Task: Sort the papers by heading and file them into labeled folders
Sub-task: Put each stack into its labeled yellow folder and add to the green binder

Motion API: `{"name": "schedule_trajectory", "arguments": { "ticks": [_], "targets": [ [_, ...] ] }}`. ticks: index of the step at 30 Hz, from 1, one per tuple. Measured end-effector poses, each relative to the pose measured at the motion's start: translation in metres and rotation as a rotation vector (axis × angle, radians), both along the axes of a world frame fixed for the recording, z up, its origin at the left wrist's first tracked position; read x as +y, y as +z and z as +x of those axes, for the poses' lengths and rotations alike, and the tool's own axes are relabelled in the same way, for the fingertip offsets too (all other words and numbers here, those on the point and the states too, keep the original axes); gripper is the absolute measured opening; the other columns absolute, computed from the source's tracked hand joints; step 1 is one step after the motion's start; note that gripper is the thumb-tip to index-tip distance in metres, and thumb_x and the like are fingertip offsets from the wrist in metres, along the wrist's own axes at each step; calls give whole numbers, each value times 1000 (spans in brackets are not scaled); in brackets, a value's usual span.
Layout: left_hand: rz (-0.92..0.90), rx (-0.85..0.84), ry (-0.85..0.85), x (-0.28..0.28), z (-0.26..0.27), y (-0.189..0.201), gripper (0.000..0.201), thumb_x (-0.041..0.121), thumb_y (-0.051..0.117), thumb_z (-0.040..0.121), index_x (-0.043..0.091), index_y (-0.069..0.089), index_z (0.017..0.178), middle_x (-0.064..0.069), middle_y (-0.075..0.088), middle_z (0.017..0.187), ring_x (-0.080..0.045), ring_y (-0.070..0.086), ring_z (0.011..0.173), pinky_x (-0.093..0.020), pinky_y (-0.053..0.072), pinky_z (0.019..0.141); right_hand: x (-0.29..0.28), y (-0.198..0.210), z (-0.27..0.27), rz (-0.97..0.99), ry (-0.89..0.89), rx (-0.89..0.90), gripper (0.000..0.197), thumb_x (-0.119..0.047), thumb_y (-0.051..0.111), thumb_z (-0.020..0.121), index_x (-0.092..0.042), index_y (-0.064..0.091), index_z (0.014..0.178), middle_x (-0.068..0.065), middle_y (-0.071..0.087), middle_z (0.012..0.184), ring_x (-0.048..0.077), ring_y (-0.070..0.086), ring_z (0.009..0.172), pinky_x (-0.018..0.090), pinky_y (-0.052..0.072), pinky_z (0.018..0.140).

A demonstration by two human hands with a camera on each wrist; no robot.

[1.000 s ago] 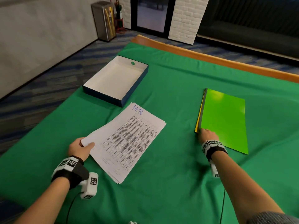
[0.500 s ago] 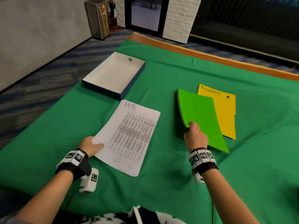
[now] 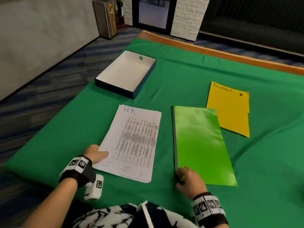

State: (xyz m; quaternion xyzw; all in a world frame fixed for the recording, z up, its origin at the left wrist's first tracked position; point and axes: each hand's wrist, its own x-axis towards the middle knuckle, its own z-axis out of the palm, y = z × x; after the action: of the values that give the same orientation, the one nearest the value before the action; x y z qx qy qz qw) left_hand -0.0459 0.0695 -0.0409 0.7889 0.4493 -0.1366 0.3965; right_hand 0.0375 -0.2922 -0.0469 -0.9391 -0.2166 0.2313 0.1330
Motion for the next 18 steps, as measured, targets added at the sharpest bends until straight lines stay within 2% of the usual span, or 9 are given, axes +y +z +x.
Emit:
{"name": "schedule_trajectory", "arguments": {
  "ticks": [1,3,5,7,9,11,12,15,18],
  "targets": [
    [1,20,-10,3,-2,2,16,21,65,73,6,60,70,-10,60,71,-25,58,69,-25,40,60,-3,-2,-2,13,10,37,34,-24,64,76,-25,59,110,-10,53,98,14,60,92,19,48,75],
    [16,32,-40,10,-1,5,21,30,65,67,10,61,68,-7,60,69,-23,57,65,-25,41,59,-1,-5,-4,41,-7,42,30,-28,66,78,-24,61,107,-9,60,99,12,60,90,19,47,78],
    [33,4,-71,15,4,7,27,33,69,62,12,64,78,-5,65,78,-25,63,75,-28,49,67,11,-5,-4,97,-64,20,23,-26,65,81,-21,64,103,-4,66,102,13,62,87,17,47,77],
    [83,-32,-91,16,9,8,34,26,78,68,9,64,94,-4,65,89,-27,65,89,-30,52,78,33,-3,-3,171,-146,32,23,-24,65,84,-15,66,105,1,68,104,12,61,85,8,45,72],
    [142,-54,-128,17,12,8,31,22,80,69,9,65,92,-7,65,86,-26,64,85,-34,53,80,59,-1,-4,222,-223,61,26,-25,64,86,-10,65,108,3,68,104,9,58,81,2,40,67],
    [162,-88,-169,16,12,9,19,20,80,69,14,65,77,-7,62,75,-22,61,74,-38,55,78,84,-1,-4,246,-309,112,33,-32,66,85,-9,65,109,4,68,103,11,59,83,11,46,74],
    [154,-103,-174,17,12,9,15,18,79,71,13,66,75,-9,64,74,-21,61,72,-36,55,76,94,-1,-5,249,-354,135,36,-36,68,83,-9,65,108,3,68,102,12,60,85,17,48,78],
    [157,-159,-210,20,10,4,16,11,72,79,3,70,93,-12,71,87,-23,62,74,-24,47,71,115,-5,-5,269,-476,179,40,-39,77,73,-11,66,99,1,67,92,12,60,82,18,47,75],
    [172,-191,-250,21,8,2,15,8,65,83,2,67,97,-11,67,76,-24,59,68,-27,48,69,126,-7,-7,270,-526,196,40,-32,85,64,-13,61,91,-2,63,83,13,61,78,17,47,67]
  ]
}}
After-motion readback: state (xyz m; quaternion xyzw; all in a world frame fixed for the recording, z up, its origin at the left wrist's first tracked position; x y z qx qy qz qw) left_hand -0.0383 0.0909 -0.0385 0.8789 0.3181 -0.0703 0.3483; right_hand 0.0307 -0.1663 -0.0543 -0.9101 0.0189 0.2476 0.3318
